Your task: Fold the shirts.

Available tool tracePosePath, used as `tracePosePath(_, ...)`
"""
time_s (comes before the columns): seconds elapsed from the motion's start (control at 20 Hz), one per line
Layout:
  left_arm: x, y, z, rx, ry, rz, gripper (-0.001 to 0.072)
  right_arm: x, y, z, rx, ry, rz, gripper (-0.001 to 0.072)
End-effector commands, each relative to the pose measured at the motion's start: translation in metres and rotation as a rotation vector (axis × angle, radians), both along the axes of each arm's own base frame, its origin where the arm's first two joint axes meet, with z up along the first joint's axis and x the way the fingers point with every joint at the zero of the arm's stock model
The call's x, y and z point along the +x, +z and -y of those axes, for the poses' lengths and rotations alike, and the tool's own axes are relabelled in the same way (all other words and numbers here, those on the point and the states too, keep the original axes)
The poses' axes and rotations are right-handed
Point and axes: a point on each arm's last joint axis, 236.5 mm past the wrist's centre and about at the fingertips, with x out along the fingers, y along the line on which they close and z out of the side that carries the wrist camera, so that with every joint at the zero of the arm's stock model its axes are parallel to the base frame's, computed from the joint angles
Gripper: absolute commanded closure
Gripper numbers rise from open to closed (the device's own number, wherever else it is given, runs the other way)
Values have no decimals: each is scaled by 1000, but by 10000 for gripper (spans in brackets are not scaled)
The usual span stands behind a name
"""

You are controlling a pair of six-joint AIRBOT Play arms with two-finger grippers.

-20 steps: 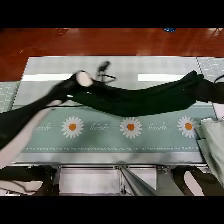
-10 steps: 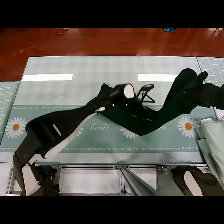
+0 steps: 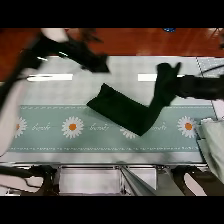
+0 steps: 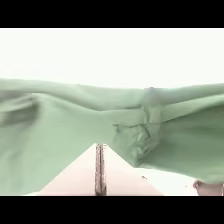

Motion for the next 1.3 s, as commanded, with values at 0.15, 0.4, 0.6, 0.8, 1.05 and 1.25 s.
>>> tracePosePath(0.15, -58, 107, -163, 47, 294, 301, 689, 74, -52, -107, 34, 116, -54, 685)
tracePosePath(0.4, -134, 63, -164, 38, 347, 269, 689, 100, -119, -170, 6, 208, -166, 685)
tracePosePath(0.6, -152, -2, -160, -22, 433, 158, 689, 90, -166, -202, -13, 256, -259, 437)
tracePosePath(0.8, -143, -51, -166, -41, 503, 69, 689, 65, -159, -184, -44, 345, -328, 296)
tracePosePath(1.05, -117, 0, -191, -52, 579, 192, 689, 57, -88, -7, -351, 201, -270, 297)
tracePosePath(1.25, -120, 7, -182, -57, 550, 204, 689, 14, -109, 106, -539, -266, -246, 297)
